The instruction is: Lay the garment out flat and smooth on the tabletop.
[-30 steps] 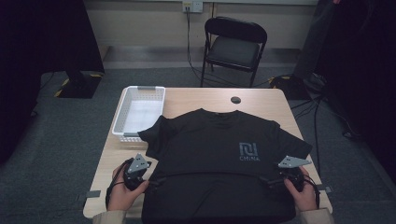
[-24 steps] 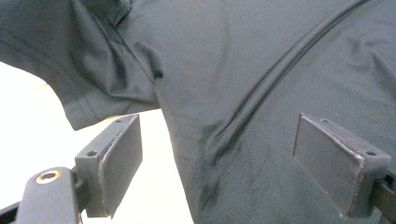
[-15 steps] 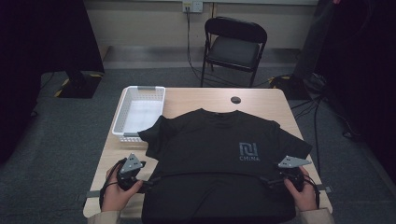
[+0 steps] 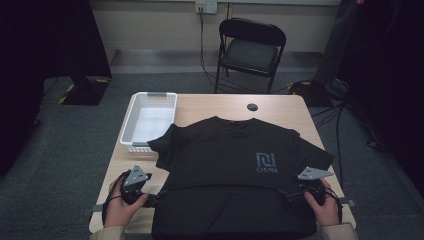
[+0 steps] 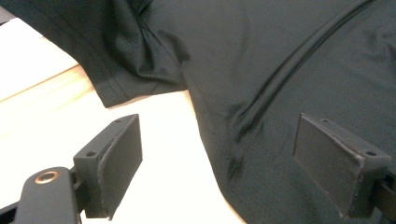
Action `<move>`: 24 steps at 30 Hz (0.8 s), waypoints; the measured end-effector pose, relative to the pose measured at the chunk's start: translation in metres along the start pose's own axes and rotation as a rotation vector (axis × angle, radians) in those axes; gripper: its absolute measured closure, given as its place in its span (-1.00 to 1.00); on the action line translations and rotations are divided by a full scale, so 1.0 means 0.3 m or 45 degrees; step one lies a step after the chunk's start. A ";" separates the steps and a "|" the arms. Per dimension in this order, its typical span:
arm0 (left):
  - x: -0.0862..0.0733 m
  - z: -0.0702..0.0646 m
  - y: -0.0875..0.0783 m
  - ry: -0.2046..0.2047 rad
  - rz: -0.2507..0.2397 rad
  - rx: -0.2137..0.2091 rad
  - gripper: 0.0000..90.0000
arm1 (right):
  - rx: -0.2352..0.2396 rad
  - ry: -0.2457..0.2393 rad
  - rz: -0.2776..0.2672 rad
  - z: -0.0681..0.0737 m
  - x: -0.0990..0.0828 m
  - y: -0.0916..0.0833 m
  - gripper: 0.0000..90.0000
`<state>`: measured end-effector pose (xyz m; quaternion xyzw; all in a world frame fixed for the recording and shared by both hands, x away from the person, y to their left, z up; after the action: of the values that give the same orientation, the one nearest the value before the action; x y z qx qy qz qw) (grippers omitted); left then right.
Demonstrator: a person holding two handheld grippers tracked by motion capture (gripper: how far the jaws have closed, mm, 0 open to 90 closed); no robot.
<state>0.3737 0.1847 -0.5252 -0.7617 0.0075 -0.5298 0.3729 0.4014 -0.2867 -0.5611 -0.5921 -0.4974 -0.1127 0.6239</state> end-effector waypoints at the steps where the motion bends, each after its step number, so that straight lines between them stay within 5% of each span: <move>1: -0.002 0.002 -0.002 0.002 0.003 0.001 -0.65 | 0.000 0.001 0.000 0.000 0.000 0.000 -0.78; 24: -0.035 0.031 -0.052 -0.010 -0.013 0.021 -0.66 | 0.001 0.000 0.000 0.000 0.000 0.000 -0.78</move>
<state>0.3708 0.2054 -0.5261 -0.7606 -0.0023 -0.5289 0.3765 0.4014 -0.2866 -0.5611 -0.5921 -0.4972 -0.1126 0.6241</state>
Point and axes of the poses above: each handheld gripper's, and its own axes: y roughly forward along the jaws, x roughly out of its top, z roughly to its left, the point moved 8 cm from there along y, roughly forward along the jaws, and after that the axes turned 15 degrees about -x, right-handed, at the moved point
